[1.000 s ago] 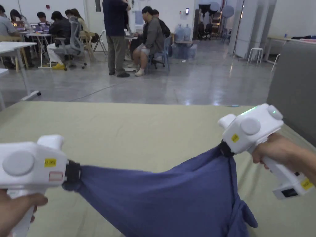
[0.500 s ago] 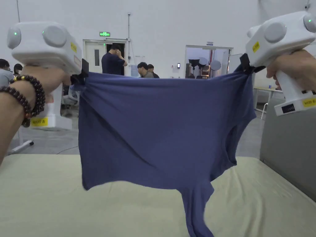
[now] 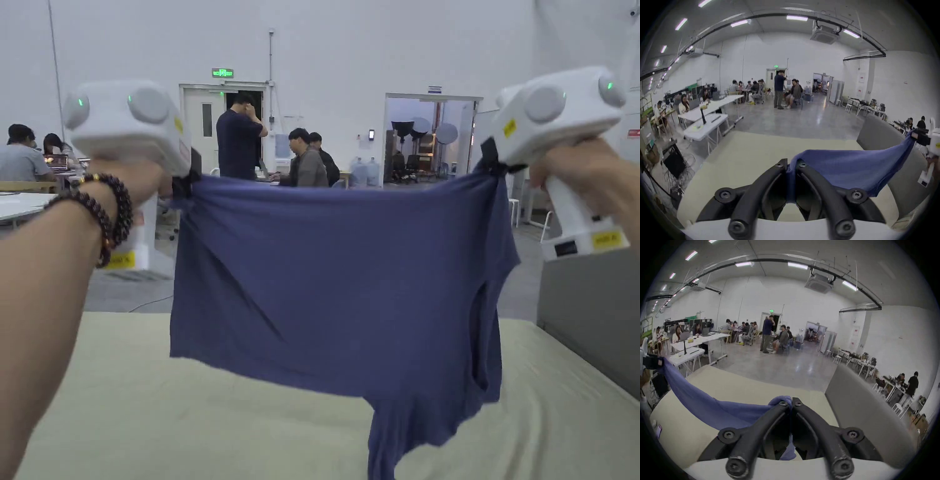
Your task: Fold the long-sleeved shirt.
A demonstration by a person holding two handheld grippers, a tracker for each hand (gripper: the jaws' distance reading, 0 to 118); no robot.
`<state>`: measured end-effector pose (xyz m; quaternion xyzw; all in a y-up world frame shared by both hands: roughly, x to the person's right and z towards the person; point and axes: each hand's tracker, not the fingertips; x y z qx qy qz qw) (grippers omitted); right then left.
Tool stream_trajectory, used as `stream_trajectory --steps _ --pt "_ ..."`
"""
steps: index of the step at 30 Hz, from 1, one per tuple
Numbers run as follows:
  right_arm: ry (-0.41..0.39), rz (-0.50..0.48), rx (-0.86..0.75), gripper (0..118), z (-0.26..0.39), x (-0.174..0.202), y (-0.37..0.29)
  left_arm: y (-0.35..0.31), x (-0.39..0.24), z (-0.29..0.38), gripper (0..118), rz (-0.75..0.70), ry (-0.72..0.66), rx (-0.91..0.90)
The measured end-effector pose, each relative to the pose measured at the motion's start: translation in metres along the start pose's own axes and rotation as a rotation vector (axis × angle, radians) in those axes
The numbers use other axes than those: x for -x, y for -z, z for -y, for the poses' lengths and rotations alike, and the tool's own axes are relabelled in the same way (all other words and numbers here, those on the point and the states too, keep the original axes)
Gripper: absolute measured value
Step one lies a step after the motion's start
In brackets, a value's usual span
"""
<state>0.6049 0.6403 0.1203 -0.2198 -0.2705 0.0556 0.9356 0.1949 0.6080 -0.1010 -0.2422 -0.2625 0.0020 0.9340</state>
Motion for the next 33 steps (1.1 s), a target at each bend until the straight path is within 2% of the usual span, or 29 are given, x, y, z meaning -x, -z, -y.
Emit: stream_trajectory --steps 7,12,18,22,26,30,33 --pt "0.0 -0.054 0.173 0 0.1 0.038 0.054 0.064 0.026 0.109 2 0.004 -0.025 0.182" --pt "-0.016 -0.101 0.185 0 0.128 0.046 0.057 0.062 0.043 0.145 2 0.006 -0.029 0.217" --pt "-0.063 -0.209 0.175 0 0.151 0.054 0.007 0.004 0.065 0.172 2 0.029 -0.036 0.16" --pt "-0.039 -0.256 0.202 0 0.197 0.063 -0.05 -0.04 0.08 0.22 2 0.03 -0.073 0.256" --pt "-0.041 -0.324 0.279 0 0.273 0.075 -0.097 -0.081 0.089 0.291 2 0.019 0.057 0.302" --pt "-0.033 -0.365 0.388 0 0.369 0.09 -0.138 -0.119 0.105 0.378 2 0.054 0.005 0.393" --pt "-0.06 -0.409 0.538 0 0.441 0.1 -0.166 -0.141 0.113 0.442 2 0.061 0.01 0.482"
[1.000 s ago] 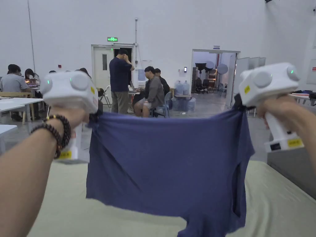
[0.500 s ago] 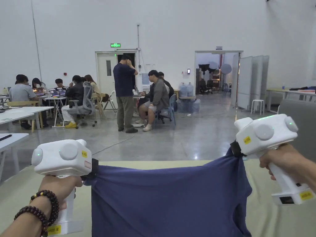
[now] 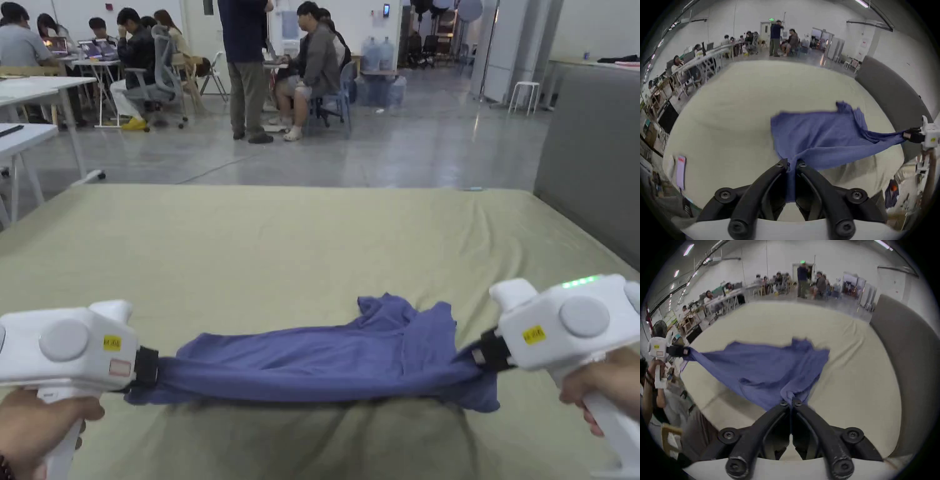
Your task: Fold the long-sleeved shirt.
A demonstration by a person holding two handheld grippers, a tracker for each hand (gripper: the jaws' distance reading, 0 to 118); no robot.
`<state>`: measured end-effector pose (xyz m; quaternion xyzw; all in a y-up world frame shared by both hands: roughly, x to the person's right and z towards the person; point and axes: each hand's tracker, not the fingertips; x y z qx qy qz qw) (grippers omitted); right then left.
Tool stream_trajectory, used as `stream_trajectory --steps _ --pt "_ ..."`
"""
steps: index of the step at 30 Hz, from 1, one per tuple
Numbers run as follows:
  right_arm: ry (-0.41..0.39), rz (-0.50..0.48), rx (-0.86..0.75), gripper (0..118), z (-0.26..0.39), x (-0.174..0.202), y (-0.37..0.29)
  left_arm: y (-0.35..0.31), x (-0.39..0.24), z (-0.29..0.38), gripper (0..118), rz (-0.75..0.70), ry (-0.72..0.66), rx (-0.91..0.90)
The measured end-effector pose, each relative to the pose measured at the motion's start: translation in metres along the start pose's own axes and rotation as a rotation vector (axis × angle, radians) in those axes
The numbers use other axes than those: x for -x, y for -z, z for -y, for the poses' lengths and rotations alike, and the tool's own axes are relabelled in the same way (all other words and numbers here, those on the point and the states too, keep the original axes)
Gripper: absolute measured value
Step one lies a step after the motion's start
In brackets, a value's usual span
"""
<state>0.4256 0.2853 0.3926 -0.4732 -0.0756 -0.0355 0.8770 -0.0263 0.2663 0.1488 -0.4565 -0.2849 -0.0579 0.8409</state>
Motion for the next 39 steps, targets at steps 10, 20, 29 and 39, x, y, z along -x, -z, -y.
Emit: stream_trajectory --steps 10,20,29,39 --pt "-0.045 -0.063 0.37 0 0.157 0.026 0.041 0.026 0.002 0.145 2 0.016 0.027 0.308" --pt "-0.032 -0.057 0.336 92 0.161 0.026 0.025 0.004 -0.004 0.142 50 0.034 0.02 0.272" --pt "0.018 0.04 0.124 0 0.099 0.018 0.0 -0.015 -0.024 0.076 0 -0.029 0.17 0.051" --pt "0.083 0.092 0.048 0 -0.067 -0.032 0.103 0.074 -0.011 -0.019 0 -0.035 0.091 0.041"
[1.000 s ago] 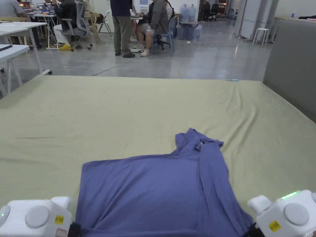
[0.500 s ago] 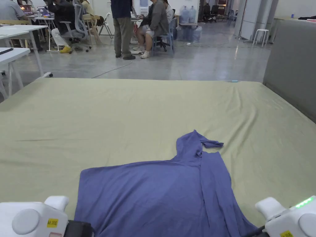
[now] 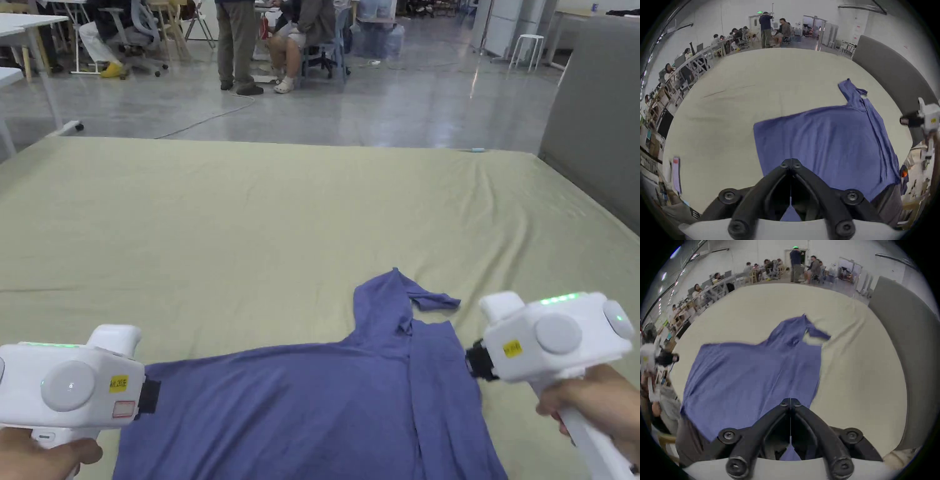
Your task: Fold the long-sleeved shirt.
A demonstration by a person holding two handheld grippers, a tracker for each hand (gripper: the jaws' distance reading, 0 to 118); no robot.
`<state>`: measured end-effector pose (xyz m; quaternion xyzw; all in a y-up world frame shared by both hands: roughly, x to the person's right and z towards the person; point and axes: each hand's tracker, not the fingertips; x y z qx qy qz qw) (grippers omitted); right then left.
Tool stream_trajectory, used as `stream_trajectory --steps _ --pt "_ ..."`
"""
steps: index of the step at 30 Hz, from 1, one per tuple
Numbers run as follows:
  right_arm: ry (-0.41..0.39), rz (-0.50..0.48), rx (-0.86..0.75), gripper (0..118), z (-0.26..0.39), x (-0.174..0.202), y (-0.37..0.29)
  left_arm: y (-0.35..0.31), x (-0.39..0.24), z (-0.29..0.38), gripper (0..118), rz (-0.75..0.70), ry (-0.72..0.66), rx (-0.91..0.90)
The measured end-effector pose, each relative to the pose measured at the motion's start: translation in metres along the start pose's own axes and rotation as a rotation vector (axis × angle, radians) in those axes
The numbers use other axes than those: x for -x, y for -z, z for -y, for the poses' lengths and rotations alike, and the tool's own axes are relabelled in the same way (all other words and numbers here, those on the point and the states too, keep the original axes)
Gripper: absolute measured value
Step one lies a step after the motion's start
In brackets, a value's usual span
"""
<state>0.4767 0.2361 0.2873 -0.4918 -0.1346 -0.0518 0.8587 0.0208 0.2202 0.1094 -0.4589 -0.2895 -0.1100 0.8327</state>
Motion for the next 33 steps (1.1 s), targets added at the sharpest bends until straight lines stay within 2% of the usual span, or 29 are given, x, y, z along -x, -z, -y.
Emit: stream_trajectory --steps 3,4,7,8,14,16,18,20,22,23,25,26,28,31,33 --pt "0.042 0.05 -0.023 0 -0.085 -0.016 0.047 0.022 0.006 -0.021 0 0.021 -0.035 0.012" --pt "0.056 0.051 -0.03 15 -0.111 -0.023 0.067 0.027 0.007 -0.025 0 0.022 -0.043 0.009" --pt "0.104 0.061 0.003 74 -0.173 -0.037 0.125 0.038 0.015 -0.03 0 0.032 -0.068 0.001" --pt "0.12 0.07 0.017 76 -0.186 -0.041 0.143 0.041 0.017 -0.03 0 0.039 -0.076 0.001" --pt "0.232 0.083 0.145 76 -0.223 -0.051 0.244 0.065 0.029 -0.033 0 0.041 -0.09 0.047" --pt "0.25 0.081 0.174 74 -0.22 -0.038 0.258 0.069 0.032 -0.031 0 0.039 -0.085 0.056" --pt "0.256 0.084 0.193 55 -0.216 -0.032 0.274 0.071 0.035 -0.029 0 0.029 -0.085 0.056" --pt "0.2 0.153 0.167 44 -0.213 -0.016 0.269 0.072 0.039 -0.028 0 0.024 -0.097 0.05" --pt "0.133 0.192 0.156 1 -0.215 -0.005 0.256 0.074 0.039 -0.026 0 0.027 -0.097 0.055" --pt "0.088 0.246 0.152 1 -0.213 0.002 0.248 0.076 0.039 -0.026 0 0.028 -0.094 0.056" --pt "0.087 0.235 0.1 1 -0.206 0.006 0.227 0.078 0.037 -0.024 0 0.029 -0.093 0.061" --pt "0.073 0.22 0.068 1 -0.204 0.005 0.213 0.078 0.036 -0.024 0 0.034 -0.092 0.063" --pt "0.098 0.145 0.04 1 -0.198 0.003 0.185 0.076 0.034 -0.024 0 0.035 -0.09 0.057" --pt "0.02 0.098 -0.082 1 -0.179 0.009 0.129 0.066 0.027 -0.021 0 0.052 -0.1 0.039" --pt "0.026 0.035 -0.122 1 -0.158 0.016 0.089 0.055 0.021 -0.019 0 0.063 -0.094 0.028"
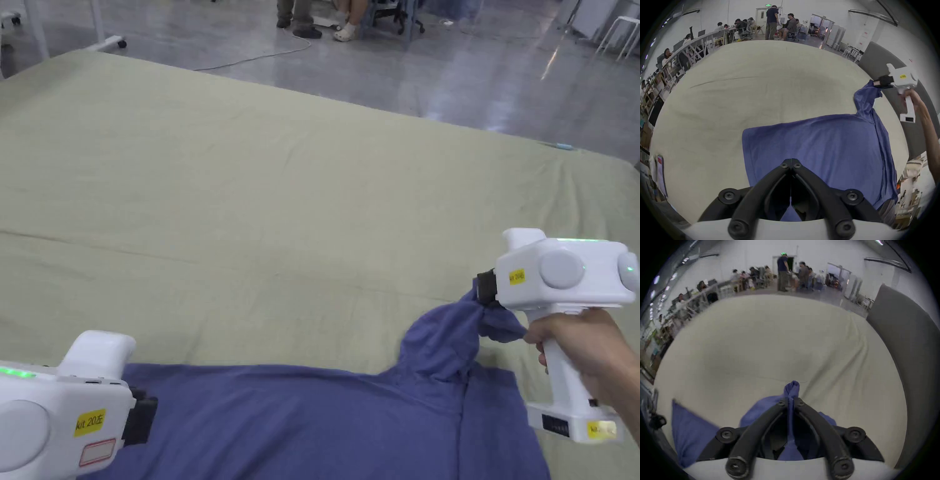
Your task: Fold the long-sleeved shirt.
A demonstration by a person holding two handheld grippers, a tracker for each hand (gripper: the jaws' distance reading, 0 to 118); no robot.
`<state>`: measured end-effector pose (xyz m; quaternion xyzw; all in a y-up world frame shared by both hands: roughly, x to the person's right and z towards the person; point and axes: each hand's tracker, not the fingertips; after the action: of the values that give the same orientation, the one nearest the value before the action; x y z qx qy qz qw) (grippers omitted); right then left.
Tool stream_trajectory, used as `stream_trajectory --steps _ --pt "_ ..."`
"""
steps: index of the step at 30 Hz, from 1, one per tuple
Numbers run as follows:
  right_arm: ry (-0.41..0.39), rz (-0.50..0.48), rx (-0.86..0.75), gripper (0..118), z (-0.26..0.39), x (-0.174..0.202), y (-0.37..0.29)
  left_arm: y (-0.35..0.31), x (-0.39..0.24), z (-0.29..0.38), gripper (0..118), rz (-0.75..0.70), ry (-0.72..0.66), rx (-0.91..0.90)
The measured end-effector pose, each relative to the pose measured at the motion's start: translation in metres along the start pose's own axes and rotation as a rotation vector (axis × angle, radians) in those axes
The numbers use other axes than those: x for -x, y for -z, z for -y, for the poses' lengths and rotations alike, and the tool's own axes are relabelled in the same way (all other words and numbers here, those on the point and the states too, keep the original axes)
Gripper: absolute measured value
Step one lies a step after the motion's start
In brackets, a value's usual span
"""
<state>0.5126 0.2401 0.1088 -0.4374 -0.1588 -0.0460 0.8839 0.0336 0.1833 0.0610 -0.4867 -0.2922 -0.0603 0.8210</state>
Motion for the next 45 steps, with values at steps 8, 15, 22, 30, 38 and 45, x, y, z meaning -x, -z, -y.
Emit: stream_trajectory --steps 8,15,22,30,38,45 --pt "0.005 -0.128 0.065 1 0.098 0.032 -0.053 -0.04 -0.018 0.017 0 -0.001 0.001 -0.058" --pt "0.088 -0.097 0.304 1 0.189 0.057 -0.009 -0.079 -0.029 0.046 0 -0.004 -0.017 -0.08" --pt "0.138 -0.141 0.214 67 0.195 0.047 -0.03 -0.098 -0.031 0.061 0 -0.014 -0.041 -0.087" --pt "0.092 -0.041 0.1 109 0.198 0.025 -0.129 -0.102 -0.035 0.059 0 -0.008 -0.041 -0.086" --pt "0.099 -0.069 0.08 0 0.208 0.013 -0.134 -0.058 -0.025 0.022 0 -0.069 -0.045 -0.085" --pt "0.11 -0.092 0.072 0 0.208 0.007 -0.13 0.034 0.005 -0.042 113 -0.218 -0.059 0.024"
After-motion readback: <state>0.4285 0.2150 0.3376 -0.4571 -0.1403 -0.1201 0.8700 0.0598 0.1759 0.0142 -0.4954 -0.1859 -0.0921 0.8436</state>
